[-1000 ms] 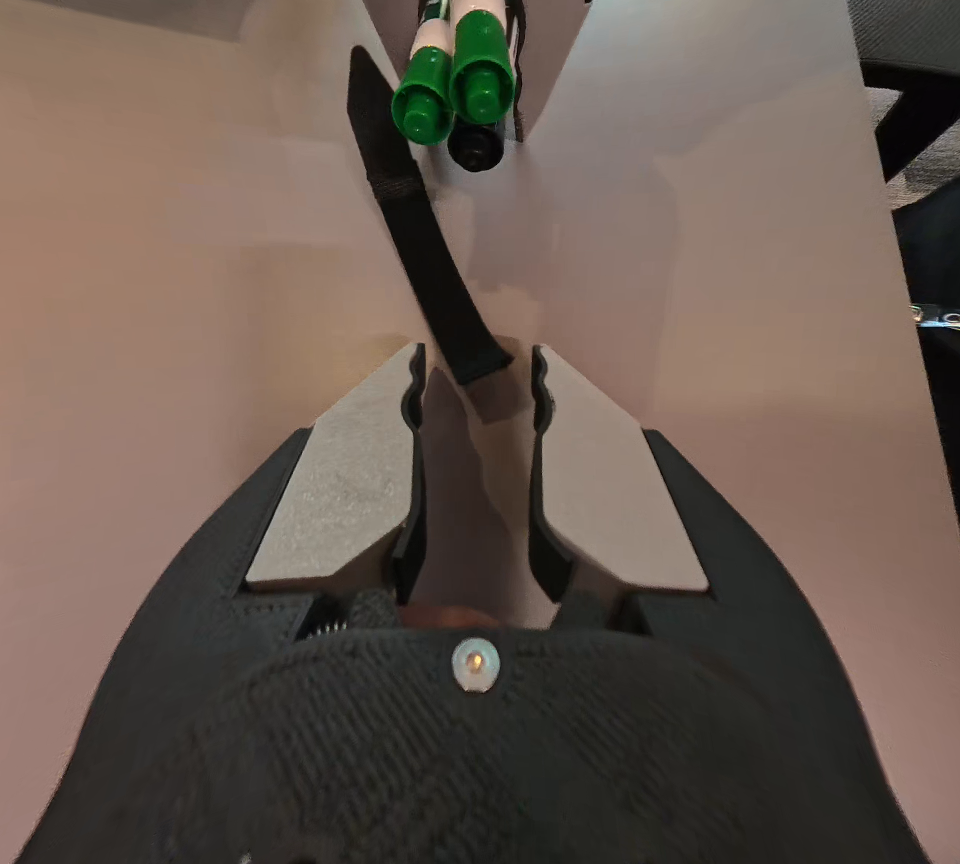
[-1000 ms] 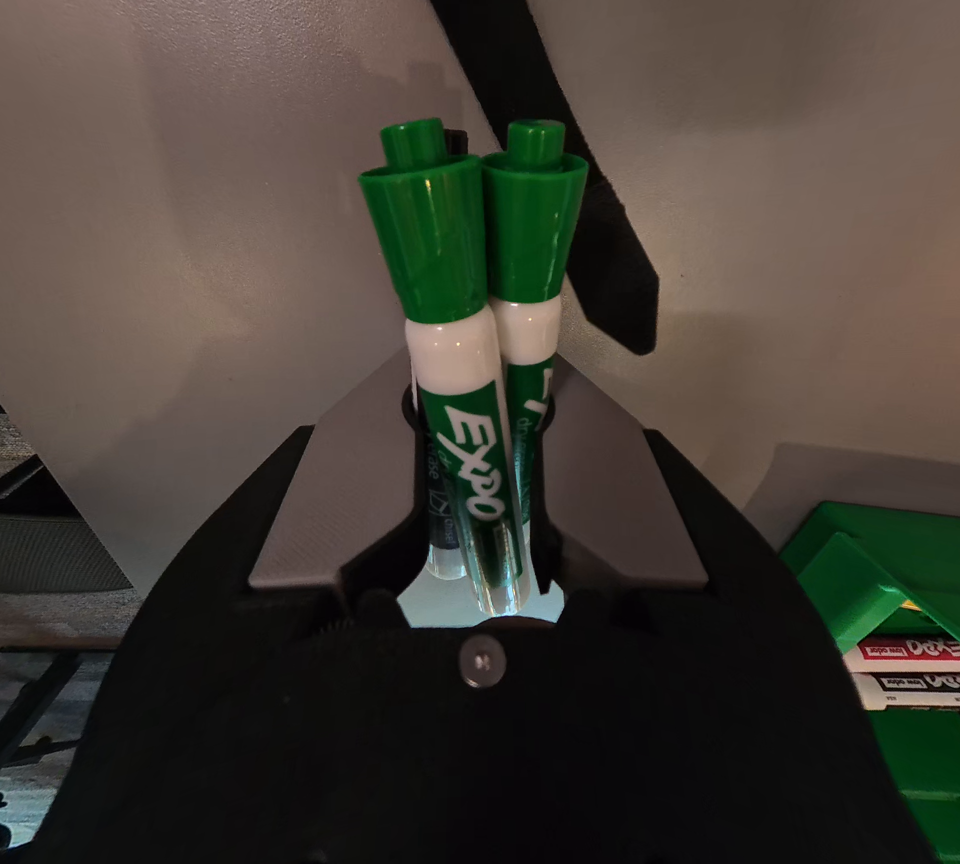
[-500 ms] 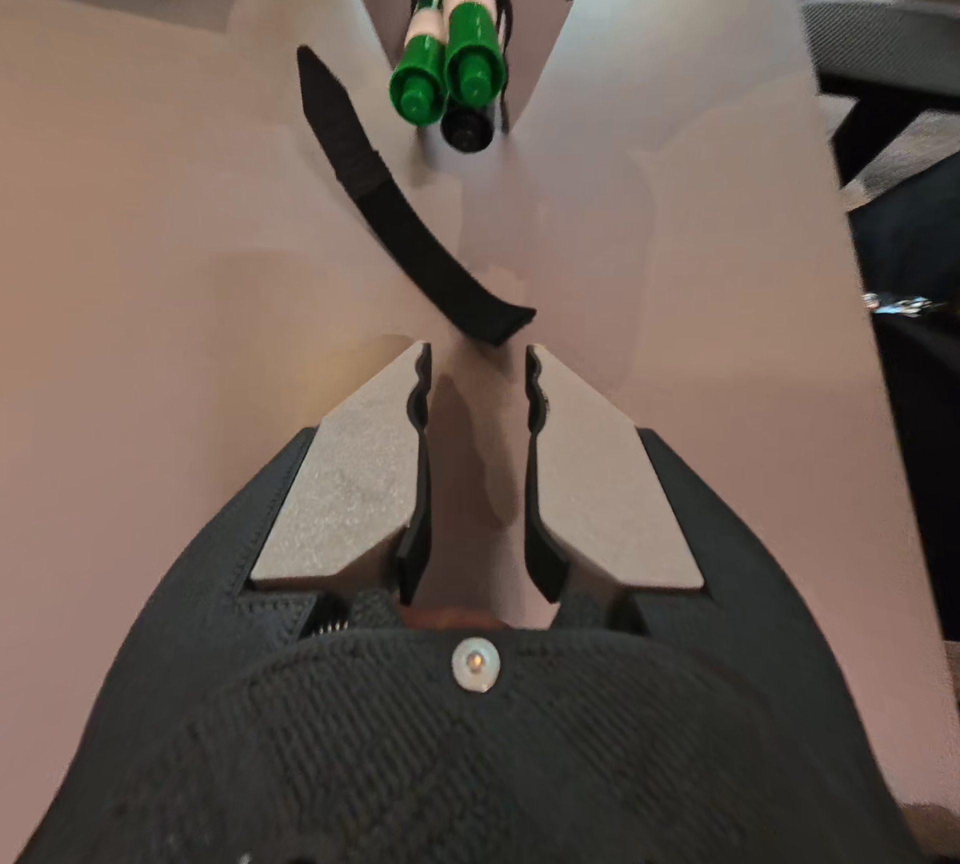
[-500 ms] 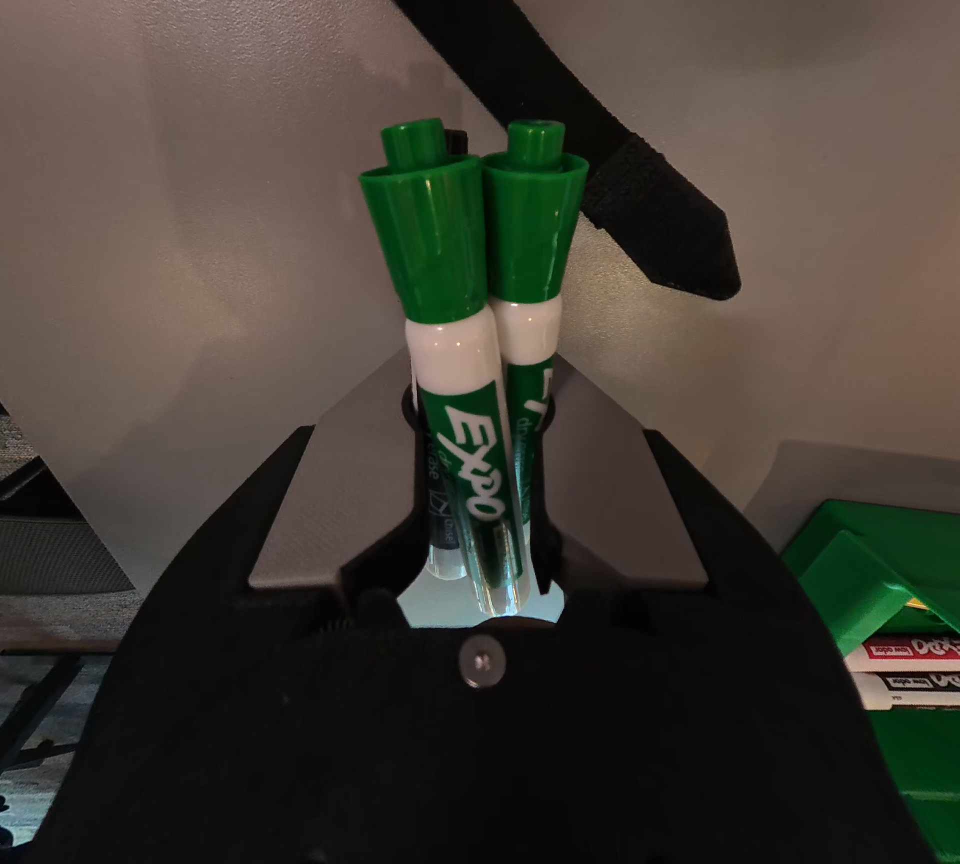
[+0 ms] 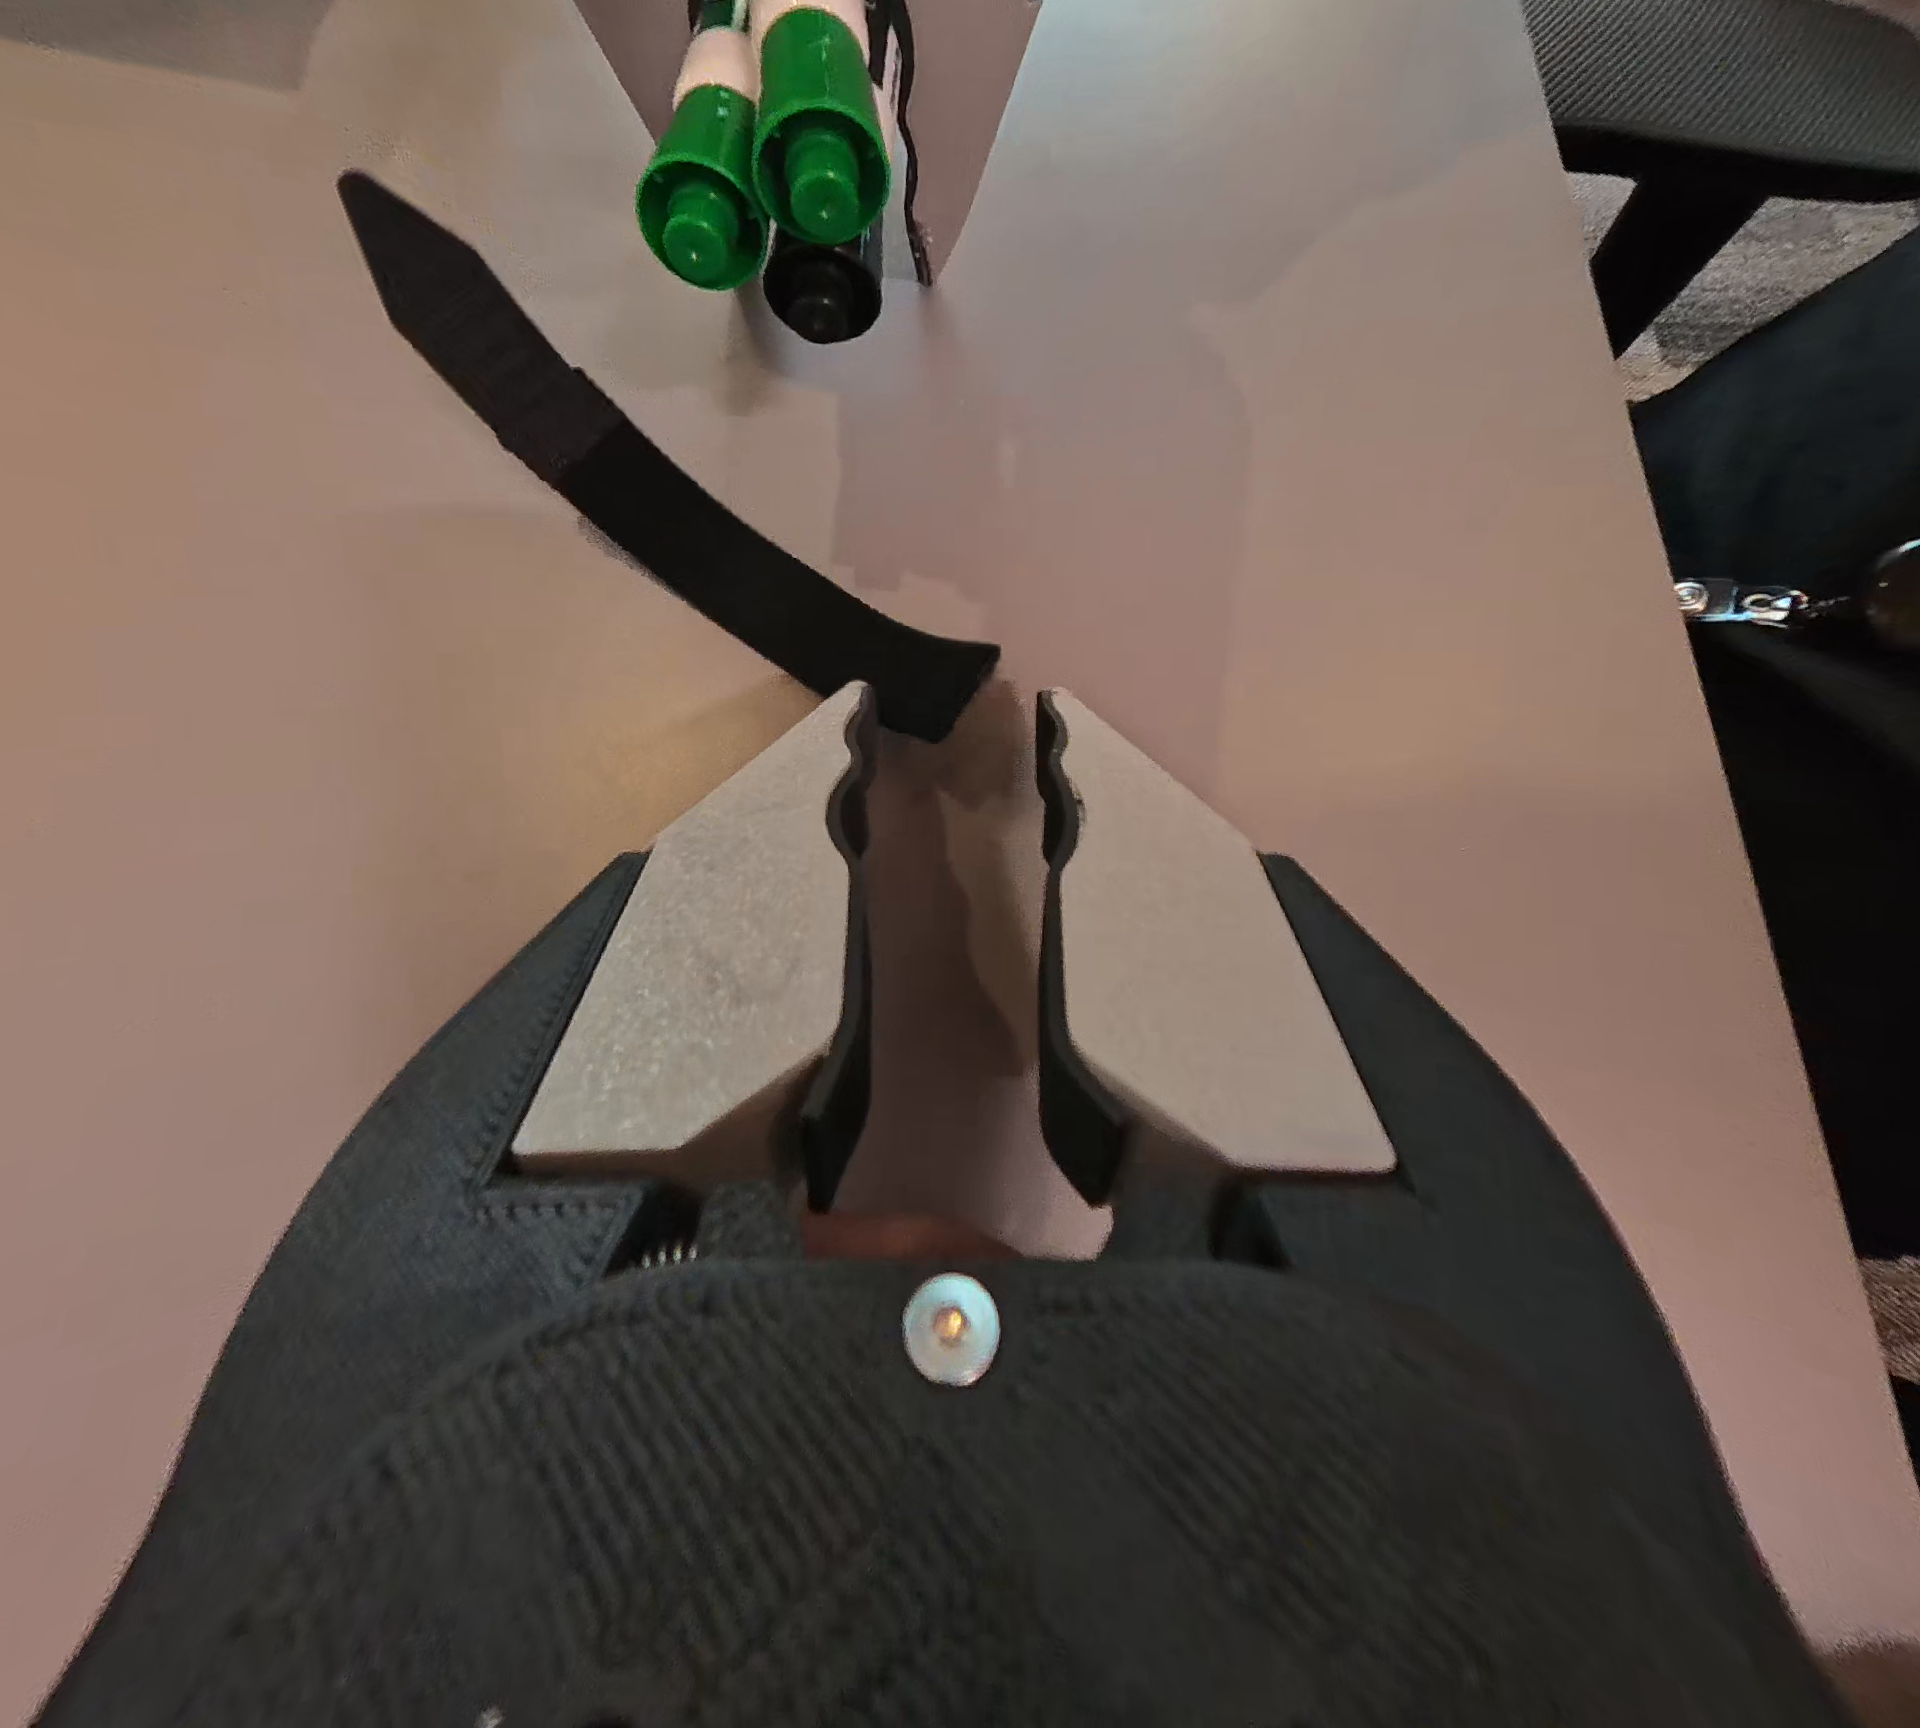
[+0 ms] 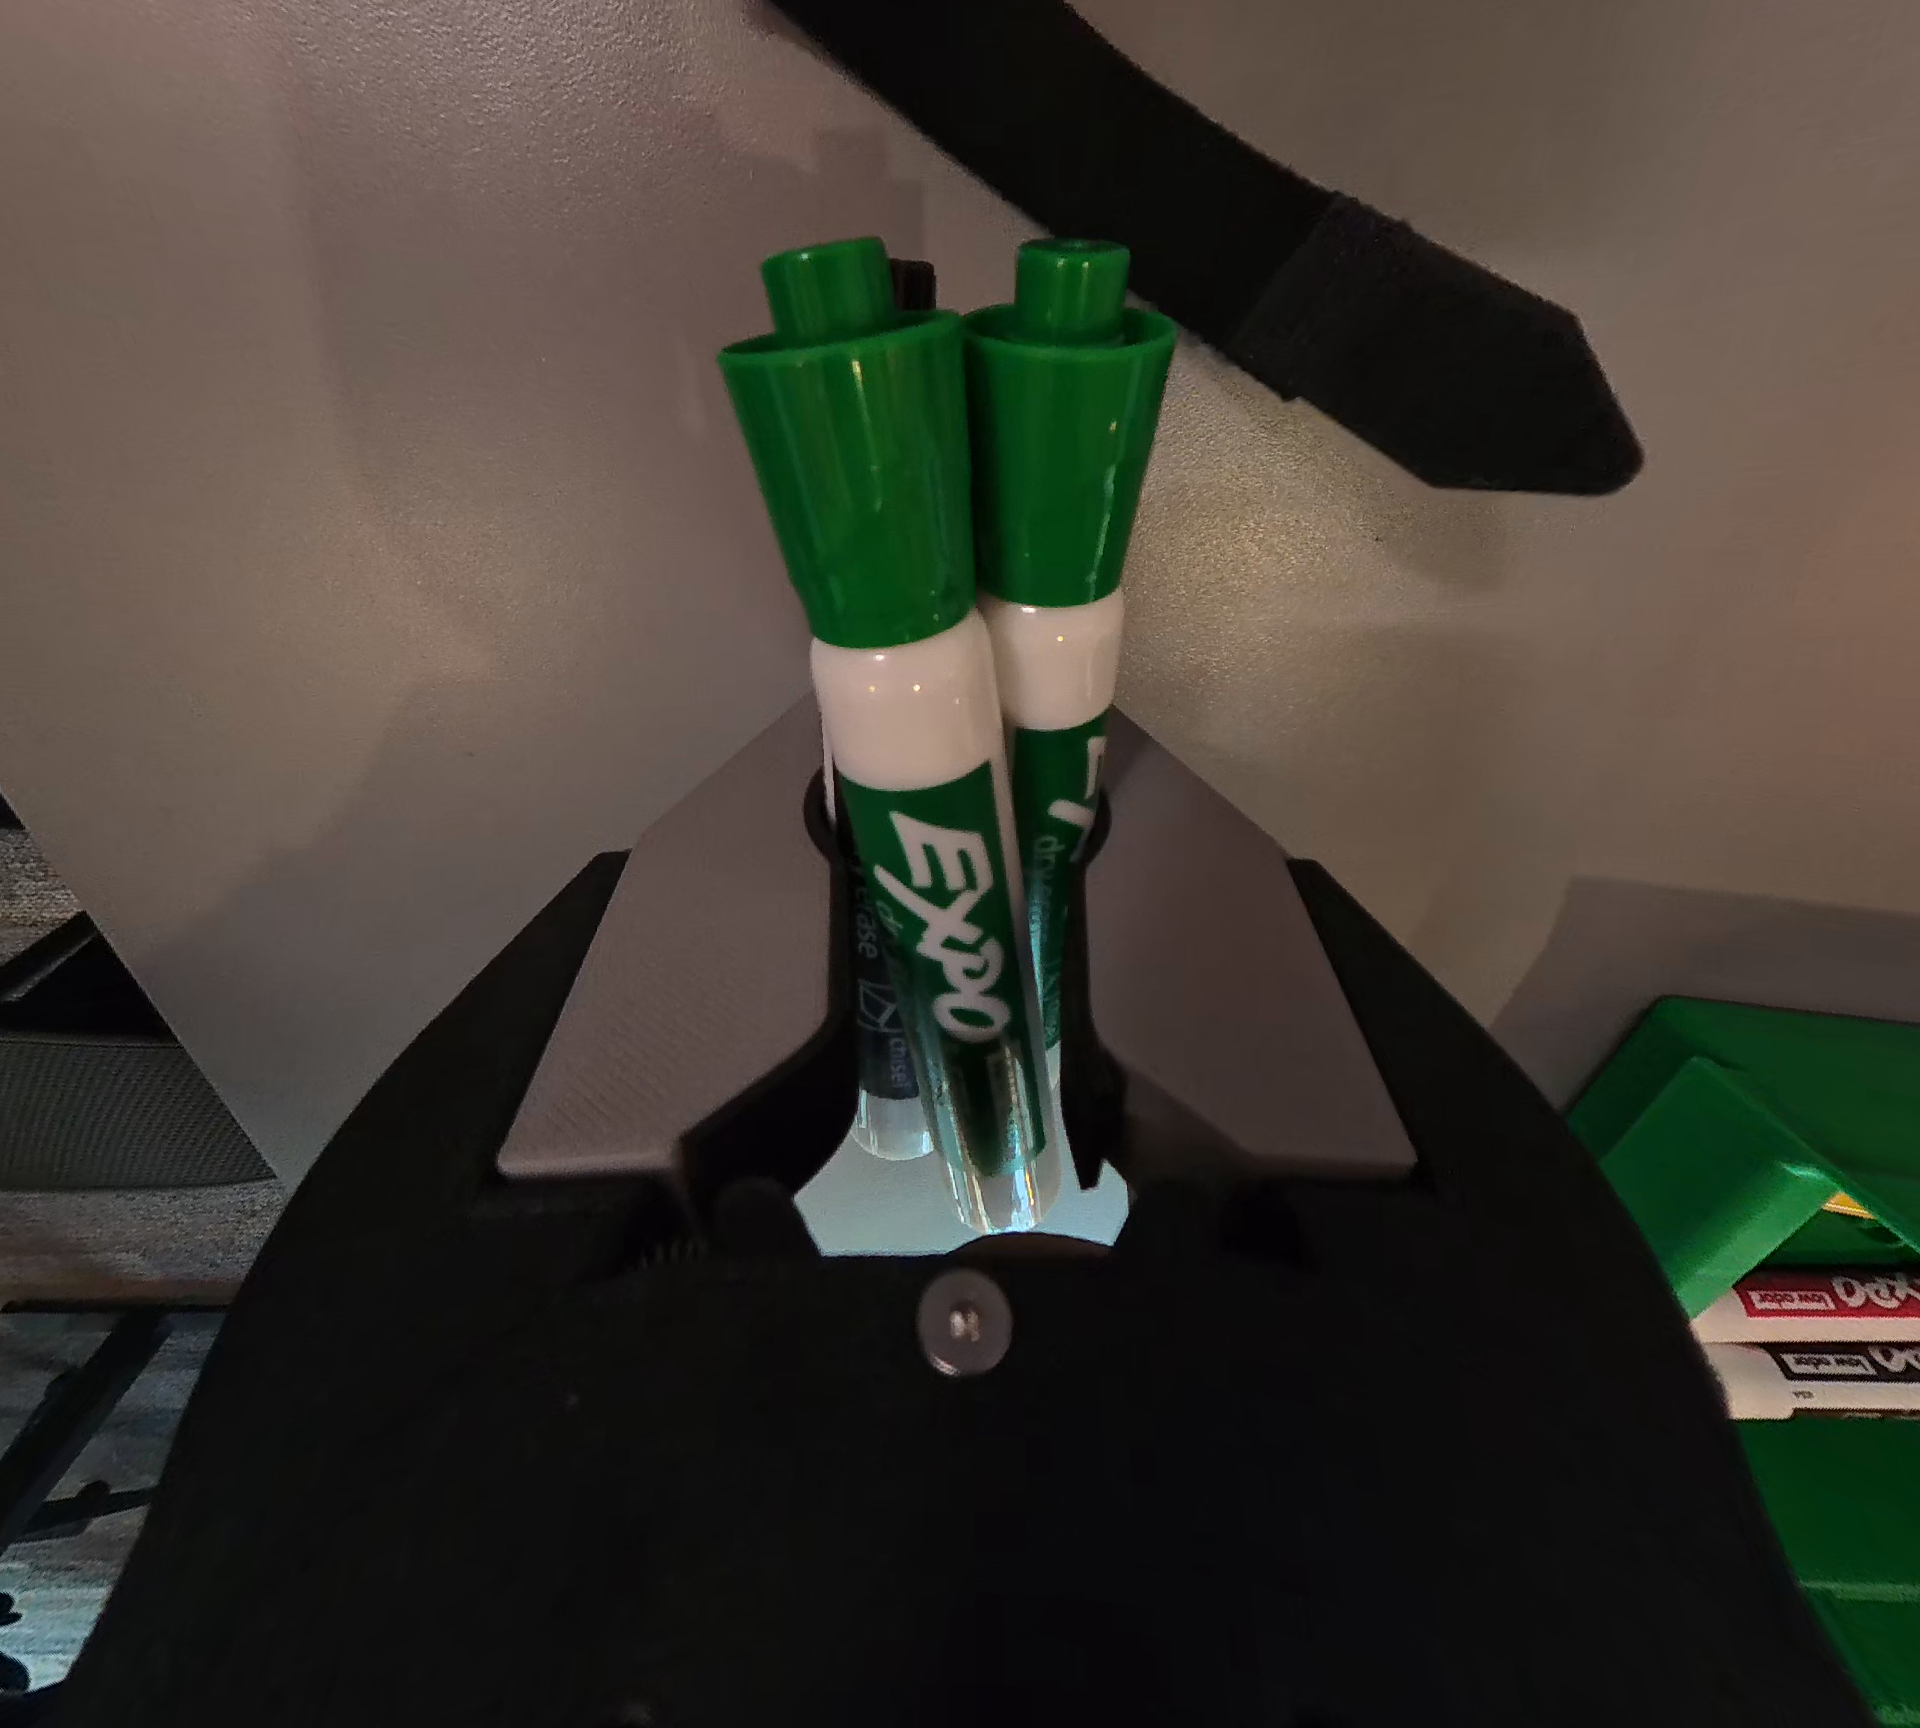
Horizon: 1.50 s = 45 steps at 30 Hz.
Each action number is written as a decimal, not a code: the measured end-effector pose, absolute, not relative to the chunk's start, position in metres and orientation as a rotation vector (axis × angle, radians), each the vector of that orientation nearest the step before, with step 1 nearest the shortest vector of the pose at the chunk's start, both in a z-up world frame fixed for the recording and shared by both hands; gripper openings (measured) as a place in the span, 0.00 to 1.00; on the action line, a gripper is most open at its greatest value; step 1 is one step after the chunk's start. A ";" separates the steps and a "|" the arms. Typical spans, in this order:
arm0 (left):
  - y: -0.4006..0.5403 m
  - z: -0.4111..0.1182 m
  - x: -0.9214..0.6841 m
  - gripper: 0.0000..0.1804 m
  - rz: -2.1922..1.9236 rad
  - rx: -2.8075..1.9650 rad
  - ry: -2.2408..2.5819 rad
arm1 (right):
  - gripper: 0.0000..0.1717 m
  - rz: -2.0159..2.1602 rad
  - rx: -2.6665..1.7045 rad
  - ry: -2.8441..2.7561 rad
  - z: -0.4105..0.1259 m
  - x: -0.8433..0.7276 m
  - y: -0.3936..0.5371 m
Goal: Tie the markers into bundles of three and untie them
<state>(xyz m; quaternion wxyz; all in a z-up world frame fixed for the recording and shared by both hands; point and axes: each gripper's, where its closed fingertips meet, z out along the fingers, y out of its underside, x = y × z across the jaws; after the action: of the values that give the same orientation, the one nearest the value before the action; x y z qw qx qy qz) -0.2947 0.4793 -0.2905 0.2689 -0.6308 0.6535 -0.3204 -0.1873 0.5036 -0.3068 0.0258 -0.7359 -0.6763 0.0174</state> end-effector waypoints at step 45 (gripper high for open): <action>0.481 -0.262 -0.287 0.00 -0.841 -1.456 1.710 | 0.22 0.046 -2.272 -2.103 -0.307 -0.187 0.502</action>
<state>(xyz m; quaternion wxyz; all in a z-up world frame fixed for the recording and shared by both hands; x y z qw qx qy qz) -0.2868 0.4814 -0.2616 0.3630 -0.5656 0.6645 -0.3269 -0.1867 0.5023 -0.3071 0.0227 -0.7336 -0.6791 0.0148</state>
